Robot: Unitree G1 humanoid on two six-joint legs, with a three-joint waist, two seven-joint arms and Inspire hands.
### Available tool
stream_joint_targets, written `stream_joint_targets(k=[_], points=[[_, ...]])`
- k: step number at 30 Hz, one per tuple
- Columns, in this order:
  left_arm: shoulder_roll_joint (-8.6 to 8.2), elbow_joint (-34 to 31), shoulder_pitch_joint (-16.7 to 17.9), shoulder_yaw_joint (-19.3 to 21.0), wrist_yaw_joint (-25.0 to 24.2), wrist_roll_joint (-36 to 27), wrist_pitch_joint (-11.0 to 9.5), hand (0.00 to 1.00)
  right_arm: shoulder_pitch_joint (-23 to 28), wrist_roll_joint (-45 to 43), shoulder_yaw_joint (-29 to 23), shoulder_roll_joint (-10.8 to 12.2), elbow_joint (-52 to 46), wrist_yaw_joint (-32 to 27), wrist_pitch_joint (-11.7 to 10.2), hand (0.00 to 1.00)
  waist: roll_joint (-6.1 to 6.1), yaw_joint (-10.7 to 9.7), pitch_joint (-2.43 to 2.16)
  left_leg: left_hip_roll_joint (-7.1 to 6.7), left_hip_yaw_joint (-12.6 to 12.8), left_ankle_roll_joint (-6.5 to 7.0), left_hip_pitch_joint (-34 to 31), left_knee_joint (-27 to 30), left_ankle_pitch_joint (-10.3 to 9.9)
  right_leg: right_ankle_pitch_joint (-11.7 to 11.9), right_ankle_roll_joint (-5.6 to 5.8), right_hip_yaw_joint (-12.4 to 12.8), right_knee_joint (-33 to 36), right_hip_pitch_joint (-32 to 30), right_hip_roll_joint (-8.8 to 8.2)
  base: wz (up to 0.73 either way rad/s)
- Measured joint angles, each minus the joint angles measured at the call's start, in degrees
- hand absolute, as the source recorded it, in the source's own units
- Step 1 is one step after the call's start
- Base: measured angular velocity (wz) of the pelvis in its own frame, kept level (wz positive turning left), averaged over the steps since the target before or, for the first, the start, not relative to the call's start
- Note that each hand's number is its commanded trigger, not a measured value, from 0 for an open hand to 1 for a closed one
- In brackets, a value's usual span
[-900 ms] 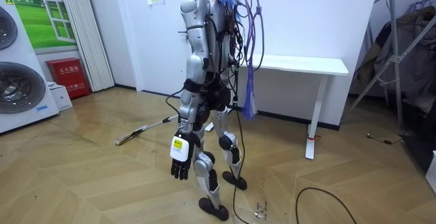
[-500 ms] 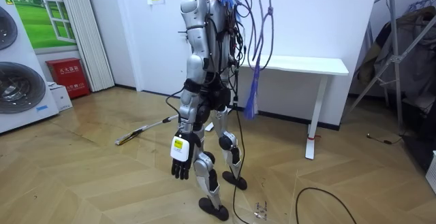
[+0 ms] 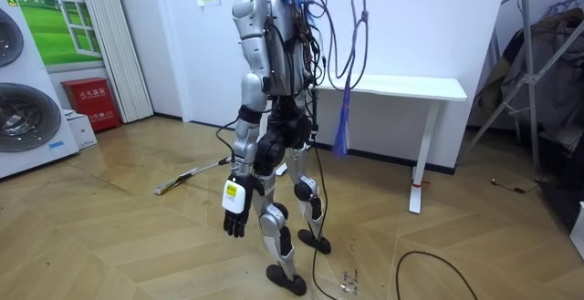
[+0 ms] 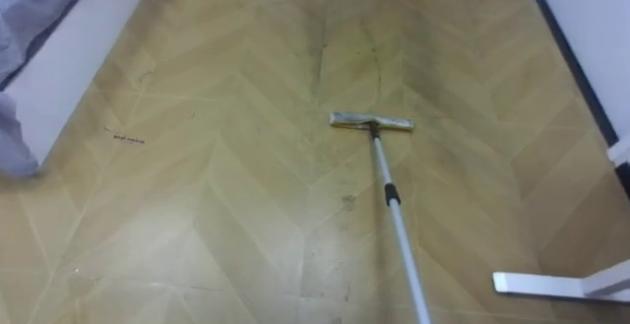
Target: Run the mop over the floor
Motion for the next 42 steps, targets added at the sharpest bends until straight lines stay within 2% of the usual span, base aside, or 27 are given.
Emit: stream_joint_targets(k=[4,7,9,11,13,15,17,19,23,25,27,28,29,30,31,32,33,34,35,36,37,38,39,40,41,42], points=[[-0.27,0.4,-2.2,-0.4,1.2,-0.9,-1.7,0.0,-2.0,0.5,0.4,0.1,1.1,-0.8,-0.3,1.0,0.42,-0.1,0.13,0.21,0.0,-0.06,-4.6,1.5,0.1,0.1,-0.18,0.0,1.2,-4.5,0.11,0.0],[-0.3,1.5,-3.9,-1.9,2.2,-4.4,-3.6,0.0,-3.3,0.7,0.6,0.2,2.0,-2.5,-1.7,1.0,0.78,-0.1,0.32,0.6,-0.1,-0.24,-7.9,2.6,0.4,0.1,-0.23,0.3,3.1,-8.9,0.16,-0.06],[-0.13,2.6,-4.6,-2.2,2.3,-5.1,-4.9,0.0,-3.4,1.8,0.6,0.0,2.1,-3.6,-3.1,1.0,1.08,0.0,0.51,0.63,-1.1,-0.48,-10.8,4.0,0.5,-0.6,-1.25,0.3,6.6,-12.8,0.18,0.06],[-0.06,3.6,-5.4,-2.5,2.7,-5.3,-5.3,0.0,-3.4,1.9,0.6,0.1,2.1,-5.5,-3.8,1.0,1.19,0.0,0.61,0.63,-1.6,-0.82,-13.6,5.3,0.7,-1.3,-1.98,0.4,10.2,-16.4,0.06,0.21],[-0.32,4.9,-5.8,-2.5,3.5,-5.3,-5.3,0.0,-3.4,2.1,0.2,0.1,2.2,-7.0,-3.8,1.0,1.3,0.2,0.78,0.39,-1.3,-0.94,-16.1,6.1,0.8,-2.6,-2.32,0.9,13.8,-19.9,-0.62,0.18],[-0.56,6.3,-5.1,-2.6,4.3,-5.3,-4.7,0.0,-3.3,2.2,-0.2,0.0,2.4,-8.6,-3.7,1.0,2.07,0.2,1.17,0.04,0.1,-0.99,-19.9,8.1,0.8,-4.1,-2.47,1.7,17.8,-24.4,-1.44,0.07],[-0.7,6.5,-4.5,-3.1,5.1,-5.3,-3.7,0.0,-3.3,2.2,-0.1,-0.1,3.6,-10.0,-3.5,1.0,2.67,0.1,1.04,-0.2,1.4,-1.01,-23.4,9.5,0.8,-5.3,-2.34,2.2,20.0,-28.0,-2.14,0.11],[-1.0,6.4,-4.1,-4.3,5.8,-5.3,-2.6,0.0,-3.2,2.2,0.0,-0.1,4.8,-11.5,-2.9,1.0,2.77,0.1,1.02,-0.2,3.1,-1.18,-25.8,10.0,0.9,-6.4,-2.27,3.0,21.6,-30.9,-2.59,0.08],[-2.13,6.0,-4.0,-6.4,5.7,-5.3,-2.3,0.0,-2.6,3.4,1.0,-0.2,6.9,-14.2,-1.8,1.0,3.27,-0.2,1.22,-0.06,3.5,-1.52,-30.2,14.1,0.9,-7.7,-2.83,3.3,25.2,-34.7,-2.73,0.05],[-2.14,6.1,-4.7,-6.7,5.6,-5.7,-2.3,0.0,-2.7,3.6,1.1,0.1,6.9,-14.3,-1.2,1.0,3.23,0.0,1.29,-0.06,3.4,-2.0,-31.7,16.0,0.0,-9.0,-3.14,3.5,28.3,-36.4,-2.84,0.11],[-1.89,6.2,-5.4,-8.0,5.6,-8.0,-2.3,0.0,-3.2,5.0,1.3,0.4,7.0,-14.0,-0.5,1.0,3.66,0.4,1.46,-0.22,2.1,-3.04,-33.6,19.9,-0.9,-10.9,-4.54,5.3,32.3,-38.9,-1.53,0.17],[-1.76,6.2,-5.5,-8.8,5.6,-8.8,-2.3,0.0,-3.4,5.6,1.5,0.5,7.0,-14.1,-0.1,1.0,3.86,0.4,1.53,-0.21,1.7,-3.29,-34.0,20.8,-1.0,-11.4,-5.15,5.5,33.3,-39.1,-1.16,0.23],[-1.54,6.3,-5.6,-9.6,5.6,-10.0,-2.2,0.0,-4.5,6.0,1.5,0.6,7.1,-14.0,0.6,1.0,3.78,1.2,1.32,-0.12,1.4,-4.0,-34.9,22.5,-1.1,-12.6,-6.45,5.7,35.6,-40.4,-0.96,0.12],[-1.4,6.5,-5.7,-9.9,5.6,-10.4,-2.2,0.0,-5.2,6.0,1.5,0.5,7.8,-14.0,0.8,1.0,3.45,1.8,1.13,0.0,1.7,-4.38,-35.6,24.2,-1.1,-13.3,-6.8,6.4,37.1,-41.1,-1.17,-0.08],[-1.32,7.1,-5.7,-10.0,5.7,-12.2,-2.1,0.0,-7.9,5.8,1.4,0.1,9.7,-14.0,1.6,1.0,3.11,3.2,1.25,1.2,4.3,-5.03,-38.6,32.0,-0.6,-14.5,-7.97,6.6,40.7,-42.7,-1.53,-0.43],[-1.23,8.1,-5.4,-10.1,6.1,-13.7,-1.9,0.0,-11.2,5.4,1.3,-0.5,11.0,-13.9,2.6,1.0,2.5,4.6,1.34,2.05,5.5,-5.04,-43.3,42.3,3.6,-16.0,-8.74,7.3,44.9,-44.3,-1.33,-0.53],[-1.17,8.6,-5.3,-10.3,6.4,-14.9,-1.7,0.0,-12.7,5.1,1.3,-0.8,11.1,-13.7,3.0,1.0,1.65,5.4,1.25,2.22,5.9,-5.26,-46.1,46.8,7.3,-16.8,-8.94,8.1,46.9,-44.9,-1.33,-0.59],[-1.23,8.9,-5.3,-11.3,7.1,-18.5,-1.4,0.0,-16.0,4.7,1.0,-1.8,11.2,-12.8,3.2,1.0,1.02,6.4,1.47,2.73,6.8,-5.89,-51.6,56.1,17.1,-17.6,-9.8,8.6,50.0,-45.8,-1.36,-0.46],[-1.01,9.2,-5.0,-12.2,7.1,-21.8,-1.7,0.0,-19.8,4.7,1.1,-2.5,11.2,-11.8,3.1,1.0,0.47,7.2,1.83,2.96,8.2,-5.59,-57.1,67.8,20.2,-18.6,-10.56,9.4,52.7,-46.4,-1.4,-0.43],[-0.54,9.3,-5.0,-13.5,7.0,-23.8,-2.6,0.0,-23.8,5.0,1.2,-2.8,11.2,-10.5,2.9,1.0,-0.68,8.1,2.31,3.11,10.6,-4.3,-61.3,77.3,18.5,-19.0,-10.66,10.5,54.3,-47.1,-1.41,-0.27],[-0.4,9.1,-5.1,-13.6,6.9,-24.2,-3.0,0.0,-25.7,5.3,1.5,-2.9,11.1,-9.8,2.7,1.0,-0.95,8.5,2.48,3.37,11.7,-3.93,-62.9,80.0,17.1,-19.1,-10.51,10.9,54.5,-47.2,-1.4,-0.14],[0.04,8.8,-5.2,-13.7,6.5,-24.2,-4.2,0.0,-28.4,6.8,2.1,-3.0,11.1,-8.5,1.7,1.0,-2.06,9.1,3.09,3.83,13.3,-3.45,-64.5,81.0,13.8,-19.2,-10.38,12.0,54.4,-47.3,-1.44,0.07],[0.46,8.8,-5.0,-13.6,5.5,-24.1,-4.9,0.0,-29.8,8.5,2.2,-3.2,11.2,-7.4,1.3,1.0,-2.94,9.2,3.16,3.72,14.0,-3.41,-64.2,77.0,11.4,-19.5,-9.74,12.9,53.9,-47.1,-1.44,0.21],[0.55,8.8,-5.0,-13.6,5.1,-23.8,-5.0,0.0,-30.1,9.4,2.4,-3.6,11.2,-6.9,1.3,1.0,-2.9,9.2,3.1,3.66,14.1,-3.54,-63.2,73.1,10.6,-19.9,-9.04,13.0,53.6,-46.6,-1.39,0.46],[0.75,8.6,-4.5,-13.3,4.1,-22.4,-5.1,0.0,-29.6,11.5,3.2,-4.5,11.6,-6.1,1.6,1.0,-2.52,9.2,2.88,3.52,14.3,-3.62,-59.7,61.4,9.2,-20.5,-7.93,12.9,52.6,-45.4,-0.63,0.59],[1.09,8.4,-4.1,-13.3,3.0,-21.1,-4.9,0.0,-27.7,13.7,4.4,-5.4,11.7,-5.5,1.4,1.0,-1.06,9.0,2.38,3.67,14.2,-3.46,-54.7,47.9,8.4,-20.9,-7.4,12.9,51.6,-44.0,0.57,0.58]])
